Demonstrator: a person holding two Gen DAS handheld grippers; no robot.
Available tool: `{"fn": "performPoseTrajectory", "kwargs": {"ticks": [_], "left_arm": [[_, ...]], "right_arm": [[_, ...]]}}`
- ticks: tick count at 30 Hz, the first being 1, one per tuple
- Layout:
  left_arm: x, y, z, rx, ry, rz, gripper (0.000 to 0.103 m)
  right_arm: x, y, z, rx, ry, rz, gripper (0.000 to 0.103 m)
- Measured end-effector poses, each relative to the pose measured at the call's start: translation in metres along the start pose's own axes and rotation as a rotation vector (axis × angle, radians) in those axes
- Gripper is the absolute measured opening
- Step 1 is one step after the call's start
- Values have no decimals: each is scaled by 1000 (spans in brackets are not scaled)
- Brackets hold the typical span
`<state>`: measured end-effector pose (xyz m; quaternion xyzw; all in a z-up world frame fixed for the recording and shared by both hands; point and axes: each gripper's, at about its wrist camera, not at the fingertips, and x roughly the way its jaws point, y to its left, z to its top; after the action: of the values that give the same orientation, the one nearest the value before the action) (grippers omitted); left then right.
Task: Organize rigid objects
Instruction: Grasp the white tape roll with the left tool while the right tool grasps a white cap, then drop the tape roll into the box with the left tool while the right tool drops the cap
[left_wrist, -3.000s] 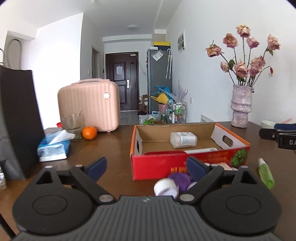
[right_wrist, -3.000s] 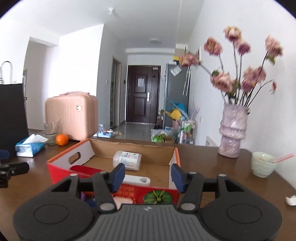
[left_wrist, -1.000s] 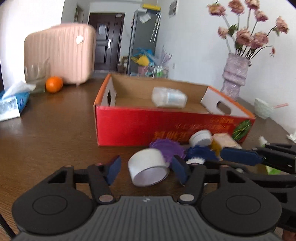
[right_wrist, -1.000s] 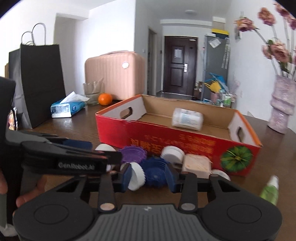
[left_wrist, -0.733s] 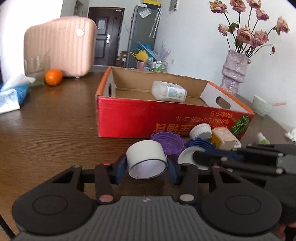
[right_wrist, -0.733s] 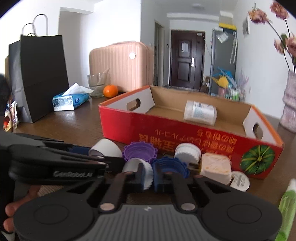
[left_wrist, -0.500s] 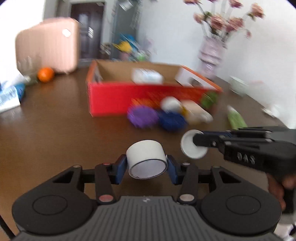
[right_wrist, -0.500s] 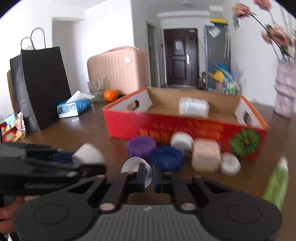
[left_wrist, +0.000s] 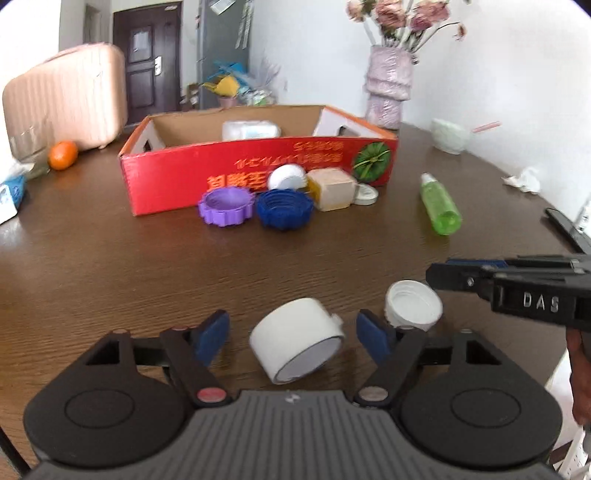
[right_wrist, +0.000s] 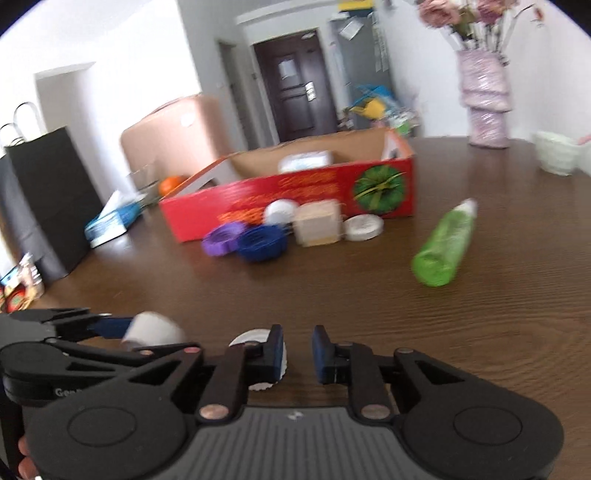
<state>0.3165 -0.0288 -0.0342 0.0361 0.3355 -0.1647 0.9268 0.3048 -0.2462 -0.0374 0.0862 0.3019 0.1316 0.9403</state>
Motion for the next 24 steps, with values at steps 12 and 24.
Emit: {"fn": "performPoseTrajectory", "kwargs": {"ticks": [12,24], "left_arm": [[-28,10,-13,-101,-98,59,68],[-22,17,-19,-180,-31,163,48]], "right_arm": [[2,31,-10,-169,4,51,55],[12,35,-14,-192,29,29,40]]}}
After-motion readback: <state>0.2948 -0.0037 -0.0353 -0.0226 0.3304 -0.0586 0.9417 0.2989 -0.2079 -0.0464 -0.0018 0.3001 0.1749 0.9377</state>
